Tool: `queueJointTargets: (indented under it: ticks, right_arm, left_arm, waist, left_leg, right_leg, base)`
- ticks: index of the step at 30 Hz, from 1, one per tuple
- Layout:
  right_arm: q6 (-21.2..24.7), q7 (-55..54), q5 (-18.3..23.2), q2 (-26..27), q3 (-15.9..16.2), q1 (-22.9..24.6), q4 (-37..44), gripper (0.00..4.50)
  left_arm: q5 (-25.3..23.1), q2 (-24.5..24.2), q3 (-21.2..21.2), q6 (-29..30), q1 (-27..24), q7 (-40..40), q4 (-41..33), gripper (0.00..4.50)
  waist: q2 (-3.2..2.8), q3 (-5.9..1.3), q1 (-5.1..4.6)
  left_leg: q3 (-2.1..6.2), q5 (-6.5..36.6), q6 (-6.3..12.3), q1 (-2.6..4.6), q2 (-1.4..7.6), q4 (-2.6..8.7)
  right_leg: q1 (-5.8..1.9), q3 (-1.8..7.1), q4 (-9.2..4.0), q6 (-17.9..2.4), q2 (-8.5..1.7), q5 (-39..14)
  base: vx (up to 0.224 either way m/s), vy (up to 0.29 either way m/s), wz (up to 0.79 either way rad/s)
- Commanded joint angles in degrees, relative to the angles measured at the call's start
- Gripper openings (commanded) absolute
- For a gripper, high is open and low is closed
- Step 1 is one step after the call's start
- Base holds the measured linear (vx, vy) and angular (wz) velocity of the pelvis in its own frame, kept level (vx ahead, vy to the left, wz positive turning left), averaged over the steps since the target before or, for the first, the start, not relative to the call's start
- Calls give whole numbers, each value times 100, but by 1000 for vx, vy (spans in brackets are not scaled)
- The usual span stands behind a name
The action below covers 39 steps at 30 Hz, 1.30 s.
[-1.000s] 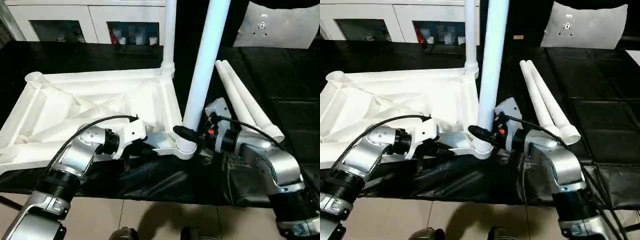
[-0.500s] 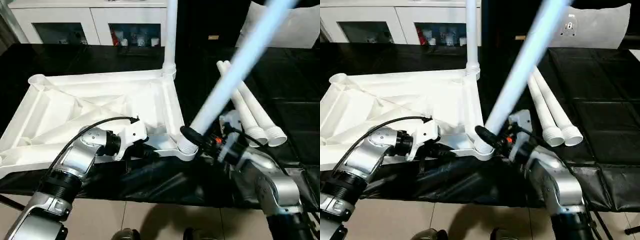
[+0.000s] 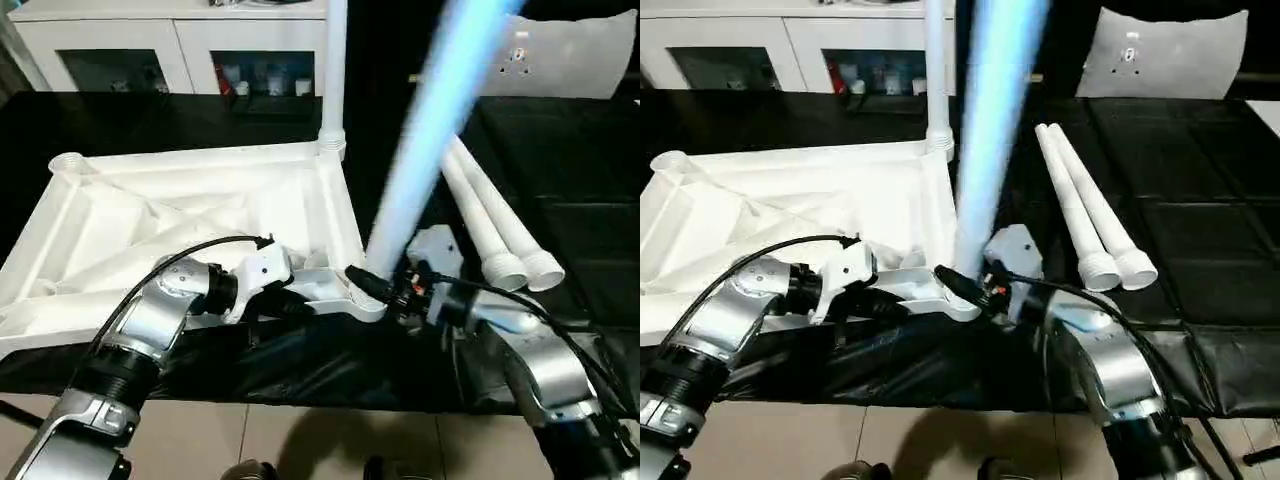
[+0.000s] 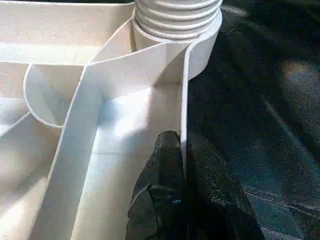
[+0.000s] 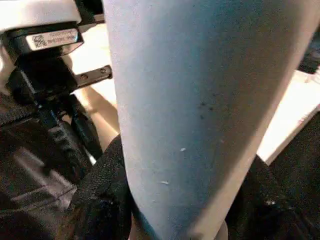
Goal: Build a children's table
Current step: Insert table leg to table base
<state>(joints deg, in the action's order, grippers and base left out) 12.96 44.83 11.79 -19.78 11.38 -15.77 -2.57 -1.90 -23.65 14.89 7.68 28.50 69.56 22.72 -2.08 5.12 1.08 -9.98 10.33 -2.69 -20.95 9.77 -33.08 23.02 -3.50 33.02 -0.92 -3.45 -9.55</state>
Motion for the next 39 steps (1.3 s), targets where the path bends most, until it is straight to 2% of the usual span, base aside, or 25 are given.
queueJointTargets:
  ticks: [1,2,3,4,7,8,9,13,14,17,18,19,21,22,23,25,26,29,32,34,35,36,37,38,39]
  right_arm:
    - [265,268,-257,-97,457,217,-549,190]
    - [253,377,-266,-131,509,206,-597,190]
    - [236,449,-278,-152,543,202,-634,190]
    - [207,543,-301,-183,607,195,-690,190]
    - [221,691,-294,-218,720,207,-700,190]
    - [270,728,-265,-215,756,226,-641,190]
    - [294,744,-249,-222,769,254,-588,190]
    - [471,820,-138,-180,836,352,-354,190]
    - [505,839,-129,-158,869,364,-327,190]
    - [507,912,-135,-138,916,373,-345,190]
    - [510,922,-139,-120,921,349,-366,190]
    - [520,916,-133,-98,917,317,-379,190]
    - [547,890,-117,-61,900,267,-399,190]
    - [547,890,-117,-61,900,267,-399,190]
    - [539,853,-119,-27,870,224,-449,190]
    - [587,669,-124,76,786,185,-499,190]
    - [595,539,-147,137,736,165,-527,190]
    - [621,276,-191,254,623,113,-611,190]
    - [623,-211,-314,460,440,2,-823,190]
    - [584,-434,-380,585,384,-39,-904,190]
    - [575,-479,-393,611,373,-46,-917,190]
    - [546,-722,-445,772,318,-69,-982,190]
    - [514,-860,-481,858,294,-80,-1014,190]
    - [514,-871,-483,865,291,-81,-1018,190]
    - [506,-1130,-523,1023,226,-125,-1126,190]
  left_arm:
    - [166,77,-46,31,-69,-133,-137,0]
    - [160,54,-25,11,-44,-79,-139,0]
    - [157,38,-11,-2,-27,-46,-142,0]
    - [152,16,14,-43,24,9,-118,0]
    - [111,2,49,-190,232,80,78,0]
    - [92,10,38,-262,376,83,235,0]
    - [86,16,33,-280,430,78,280,0]
    - [68,43,-95,-457,911,-30,786,0]
    - [71,19,-123,-487,1058,5,925,0]
    - [66,-37,-136,-535,1248,96,1089,0]
    - [67,-65,-126,-561,1279,146,1115,0]
    - [74,-86,-113,-600,1297,187,1145,0]
    - [79,-102,-101,-687,1331,218,1233,0]
    - [79,-102,-101,-687,1331,218,1233,0]
    - [75,-100,-95,-753,1375,228,1350,0]
    - [92,-113,-91,-775,1382,263,1397,0]
    - [138,-123,-109,-711,1331,291,1321,0]
    - [243,-146,-160,-528,1178,332,1071,0]
    - [294,-201,-268,-86,771,82,423,0]
    - [323,-202,-392,391,408,-213,-196,0]
    - [332,-197,-422,498,329,-280,-333,0]
    - [382,-107,-565,1097,-122,-674,-1127,0]
    - [379,-32,-623,1395,-365,-884,-1555,0]
    - [375,-24,-626,1416,-382,-901,-1585,0]
    - [253,189,-672,1908,-781,-1286,-2264,0]
  waist:
    - [59,-187,-19]
    - [71,-115,-42]
    - [81,-127,-64]
    - [67,-74,-75]
    - [90,-48,-97]
    - [85,-7,-100]
    - [90,16,-94]
    - [102,57,-88]
    - [101,53,-64]
    - [88,65,-50]
    - [63,71,-41]
    - [75,84,-46]
    - [27,72,-40]
    - [45,80,-47]
    - [14,77,-39]
    - [24,82,-43]
    - [0,81,-42]
    - [1,83,-49]
    - [-9,98,-95]
    - [-19,88,-119]
    - [-9,92,-156]
    - [-20,96,-184]
    - [17,85,-214]
    - [0,110,-246]
    - [51,57,-260]
  left_leg:
    - [155,2007,234,62,327,484]
    - [160,2089,236,49,331,504]
    - [163,2132,226,48,325,504]
    - [167,2184,222,49,326,515]
    - [168,2313,224,89,317,516]
    - [170,2360,227,91,310,525]
    - [167,2489,203,138,306,525]
    - [188,2498,204,139,283,549]
    - [173,2499,208,195,281,541]
    - [214,2350,191,114,320,615]
    - [218,2390,164,118,333,619]
    - [217,2418,157,115,334,622]
    - [247,2436,101,83,359,647]
    - [237,2449,104,84,362,653]
    - [237,2436,92,91,366,651]
    - [221,2427,90,93,369,650]
    - [223,2403,73,80,375,655]
    - [215,2359,33,86,389,662]
    - [238,2278,-2,6,399,686]
    - [234,2358,-44,45,405,679]
    - [246,2339,-64,19,416,682]
    - [242,2324,-64,9,415,691]
    - [240,2282,-77,-2,429,695]
    - [251,2168,-18,-65,414,708]
    - [206,2097,-2,7,420,663]
  right_leg:
    - [-132,316,-546,-735,-492,-3077]
    - [-102,323,-558,-714,-490,-3136]
    - [-120,321,-562,-688,-491,-3179]
    - [-83,327,-575,-665,-494,-3240]
    - [-59,334,-609,-607,-491,-3452]
    - [-35,334,-631,-572,-486,-3583]
    - [4,336,-667,-496,-486,-3820]
    - [7,319,-738,-315,-503,-4229]
    - [32,319,-779,-291,-507,-4289]
    - [-57,291,-751,-393,-536,-4021]
    - [-52,292,-745,-440,-550,-3976]
    - [-48,292,-752,-458,-556,-3981]
    - [-96,297,-699,-580,-573,-3717]
    - [-84,303,-708,-603,-567,-3673]
    - [-87,314,-678,-677,-569,-3527]
    - [-85,327,-670,-770,-571,-3399]
    - [-100,332,-656,-814,-584,-3353]
    - [-94,345,-624,-919,-578,-3186]
    - [-139,336,-585,-954,-594,-3130]
    - [-113,347,-585,-934,-598,-3187]
    - [-125,349,-554,-994,-597,-3081]
    - [-127,345,-549,-1008,-582,-3008]
    - [-135,350,-525,-1064,-581,-2886]
    - [-172,329,-517,-1062,-566,-2805]
    - [-136,361,-512,-1106,-560,-2672]
  base:
    - [0,0,0]
    - [0,0,0]
    - [0,0,0]
    - [0,0,0]
    - [0,0,0]
    - [0,0,0]
    - [0,0,0]
    - [0,0,0]
    - [0,0,0]
    - [0,0,0]
    - [0,0,0]
    - [0,0,0]
    - [0,0,0]
    - [0,0,0]
    - [0,0,0]
    - [0,0,0]
    - [0,0,0]
    - [0,0,0]
    - [0,0,0]
    - [0,0,0]
    - [0,0,0]
    - [0,0,0]
    - [0,0,0]
    - [0,0,0]
    - [0,0,0]
